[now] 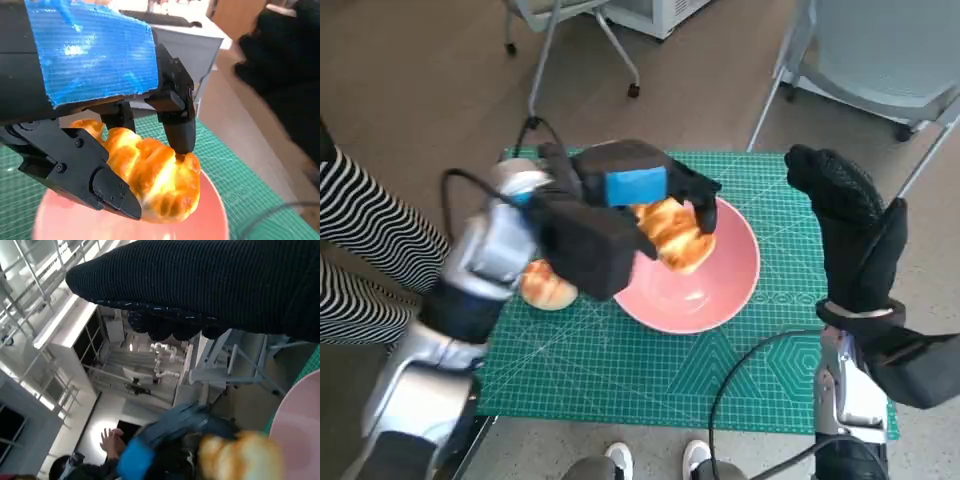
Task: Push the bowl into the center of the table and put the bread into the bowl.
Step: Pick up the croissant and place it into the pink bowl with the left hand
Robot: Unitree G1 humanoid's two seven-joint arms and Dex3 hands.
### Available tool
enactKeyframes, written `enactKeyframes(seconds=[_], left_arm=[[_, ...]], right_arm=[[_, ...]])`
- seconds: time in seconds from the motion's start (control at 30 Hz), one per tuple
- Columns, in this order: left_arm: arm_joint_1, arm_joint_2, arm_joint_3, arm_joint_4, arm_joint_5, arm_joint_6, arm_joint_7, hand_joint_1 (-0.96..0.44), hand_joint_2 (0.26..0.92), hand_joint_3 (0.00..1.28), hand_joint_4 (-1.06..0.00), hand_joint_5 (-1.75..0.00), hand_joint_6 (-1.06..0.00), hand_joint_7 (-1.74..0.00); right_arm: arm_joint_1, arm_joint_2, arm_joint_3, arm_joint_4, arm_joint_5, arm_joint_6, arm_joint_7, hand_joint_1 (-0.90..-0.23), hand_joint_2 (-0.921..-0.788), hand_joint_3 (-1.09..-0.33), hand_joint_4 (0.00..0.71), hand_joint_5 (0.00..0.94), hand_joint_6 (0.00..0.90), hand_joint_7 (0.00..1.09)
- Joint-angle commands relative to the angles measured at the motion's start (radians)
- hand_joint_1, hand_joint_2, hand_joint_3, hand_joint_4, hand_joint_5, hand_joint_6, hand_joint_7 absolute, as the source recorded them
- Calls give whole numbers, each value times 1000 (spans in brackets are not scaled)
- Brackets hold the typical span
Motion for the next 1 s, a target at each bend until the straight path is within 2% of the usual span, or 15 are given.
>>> enactKeyframes(seconds=[0.03, 0.1, 0.17, 0.23, 0.27, 0.3, 0.33, 0.37, 0.47, 0.7, 1.0], left_arm=[[-60, -41, -19, 118, 48, -52, 75, 1, 920, 49, -731, -1118, -630, -1170], [-70, -55, -23, 162, 61, -64, 96, 1, 920, 62, -718, -1128, -610, -1192], [-78, -65, -24, 199, 68, -70, 108, 1, 921, 111, -671, -1183, -545, -1248], [-82, -72, -25, 229, 73, -64, 112, 0, 921, 214, -573, -1288, -409, -1377], [-82, -75, -25, 241, 76, -53, 110, -47, 884, 206, -454, -990, -312, -1064], [-83, -76, -25, 249, 79, -46, 109, -77, 873, 186, -406, -816, -277, -903], [-83, -77, -25, 255, 82, -44, 108, -121, 868, 141, -353, -534, -245, -637], [-83, -76, -24, 257, 83, -40, 105, -149, 871, 101, -324, -344, -237, -445], [-76, -65, -20, 247, 82, -32, 90, -250, 858, 43, -218, -113, -200, -195], [-41, -15, -10, 164, 75, -14, 40, -365, 843, 9, -101, -10, -165, -60], [39, 111, 34, -16, 32, -27, -52, -425, 844, 3, -55, -2, -138, -23]], right_arm=[[30, 0, -1, -9, -5, 25, -15, -686, -921, -660, 209, 0, 127, 527], [33, -1, -3, -12, -4, 27, -17, -688, -921, -656, 209, 0, 127, 526], [36, -2, -3, -15, -5, 29, -19, -691, -921, -652, 209, 0, 128, 525], [39, -2, -4, -19, -6, 31, -21, -694, -921, -649, 209, 0, 128, 523], [41, -3, -5, -22, -7, 31, -22, -695, -921, -648, 209, 0, 129, 523], [43, -3, -5, -23, -7, 31, -23, -695, -921, -648, 208, 0, 129, 523], [44, -3, -5, -25, -8, 32, -24, -696, -921, -647, 208, 0, 129, 522], [45, -2, -5, -26, -8, 31, -24, -696, -921, -647, 208, 0, 129, 522], [46, -3, -6, -25, -6, 29, -25, -698, -921, -646, 208, 0, 131, 521], [46, -2, -5, -30, -13, 27, -31, -699, -921, -644, 207, 0, 133, 518], [43, 2, 1, -28, -19, 22, -34, -701, -921, -647, 206, 0, 135, 513]])
